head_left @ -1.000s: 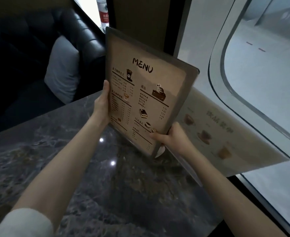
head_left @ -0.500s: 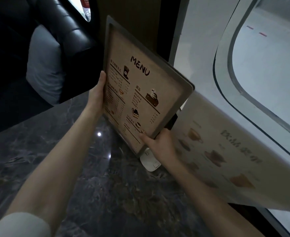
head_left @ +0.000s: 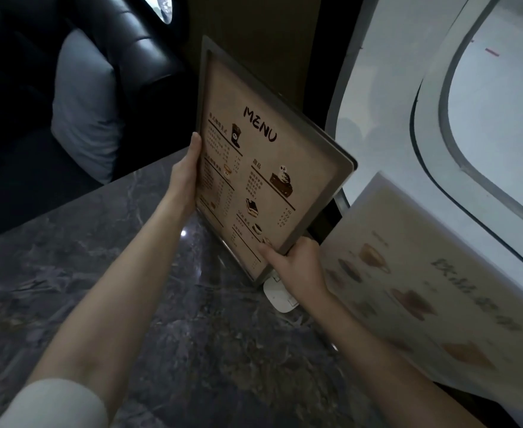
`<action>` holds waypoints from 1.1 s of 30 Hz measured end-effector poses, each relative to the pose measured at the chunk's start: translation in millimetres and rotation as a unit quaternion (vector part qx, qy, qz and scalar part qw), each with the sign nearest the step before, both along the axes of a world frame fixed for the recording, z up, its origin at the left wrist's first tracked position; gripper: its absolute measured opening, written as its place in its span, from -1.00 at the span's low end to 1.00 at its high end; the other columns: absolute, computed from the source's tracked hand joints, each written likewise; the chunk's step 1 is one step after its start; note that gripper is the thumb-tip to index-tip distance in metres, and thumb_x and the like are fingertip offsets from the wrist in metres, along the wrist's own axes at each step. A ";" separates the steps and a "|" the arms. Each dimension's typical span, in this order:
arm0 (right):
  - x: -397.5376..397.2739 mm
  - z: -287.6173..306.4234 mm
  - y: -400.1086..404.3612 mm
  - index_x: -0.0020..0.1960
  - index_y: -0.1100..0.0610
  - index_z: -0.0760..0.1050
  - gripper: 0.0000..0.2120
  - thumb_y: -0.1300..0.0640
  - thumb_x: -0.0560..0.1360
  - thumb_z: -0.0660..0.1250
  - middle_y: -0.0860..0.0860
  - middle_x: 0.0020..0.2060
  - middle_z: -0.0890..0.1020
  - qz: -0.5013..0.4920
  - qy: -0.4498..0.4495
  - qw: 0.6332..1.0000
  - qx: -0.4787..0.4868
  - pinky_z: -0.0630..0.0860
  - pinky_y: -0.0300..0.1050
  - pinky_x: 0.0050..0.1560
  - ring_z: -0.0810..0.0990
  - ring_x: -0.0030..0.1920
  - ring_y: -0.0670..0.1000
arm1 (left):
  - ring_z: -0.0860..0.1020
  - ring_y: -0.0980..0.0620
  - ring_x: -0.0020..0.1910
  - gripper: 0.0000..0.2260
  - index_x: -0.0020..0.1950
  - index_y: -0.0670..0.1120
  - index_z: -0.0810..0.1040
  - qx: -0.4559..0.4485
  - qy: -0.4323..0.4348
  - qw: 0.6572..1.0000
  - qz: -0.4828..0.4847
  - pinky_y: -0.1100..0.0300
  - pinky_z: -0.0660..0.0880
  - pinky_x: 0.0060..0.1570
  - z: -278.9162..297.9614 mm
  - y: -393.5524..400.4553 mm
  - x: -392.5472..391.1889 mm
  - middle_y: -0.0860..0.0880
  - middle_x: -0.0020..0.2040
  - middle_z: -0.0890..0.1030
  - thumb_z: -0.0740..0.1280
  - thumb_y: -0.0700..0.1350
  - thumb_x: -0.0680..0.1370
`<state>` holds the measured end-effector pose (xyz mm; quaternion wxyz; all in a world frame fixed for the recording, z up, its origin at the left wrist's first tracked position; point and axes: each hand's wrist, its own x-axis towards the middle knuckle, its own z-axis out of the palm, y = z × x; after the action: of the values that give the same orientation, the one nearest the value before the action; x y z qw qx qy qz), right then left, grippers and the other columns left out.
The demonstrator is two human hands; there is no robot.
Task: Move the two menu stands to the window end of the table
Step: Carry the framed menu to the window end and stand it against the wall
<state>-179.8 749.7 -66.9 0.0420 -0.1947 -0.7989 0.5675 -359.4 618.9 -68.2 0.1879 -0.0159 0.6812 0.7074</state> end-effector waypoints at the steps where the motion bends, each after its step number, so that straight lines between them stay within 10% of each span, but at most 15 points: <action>1: -0.8 -0.3 -0.2 0.12 0.34 0.52 -0.69 0.20 0.43 0.38 0.21 0.03 0.65 0.001 0.004 1.000 0.004 0.58 -0.16 -0.06 0.59 -0.05 -0.04 | 0.66 0.12 0.00 -0.62 0.04 0.04 0.60 0.001 -0.002 1.000 0.004 0.23 0.56 -0.05 -0.3 0.3 0.7 0.00 0.07 0.67 0.13 0.25 0.54; 19: -10.7 -4.5 2.9 0.14 0.31 0.51 -0.65 0.18 0.41 0.40 0.20 0.09 0.63 0.003 0.015 0.999 0.047 0.56 -0.13 0.02 0.61 0.08 0.09 | 0.67 0.19 -0.10 -0.59 0.10 0.02 0.57 -0.022 -0.001 1.000 0.018 0.37 0.56 -0.23 -9.4 -2.4 -2.9 0.02 0.03 0.66 0.07 0.24 0.56; 33: 3.1 5.0 -2.1 0.27 0.25 0.40 -0.63 0.14 0.50 0.27 0.14 0.23 0.55 0.060 -0.092 0.993 0.045 0.44 -0.25 0.03 0.53 0.18 0.07 | 0.08 -0.16 0.54 -0.35 0.55 0.01 -0.13 -0.191 -0.038 0.981 -0.013 -0.18 0.12 0.47 -12.9 -3.1 40.2 -0.09 0.58 0.03 0.01 0.24 0.55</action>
<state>-176.7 747.7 -61.9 -0.0572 -0.1960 -0.8344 0.5119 -319.1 615.8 -81.2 0.2165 -0.0696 0.7963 0.5605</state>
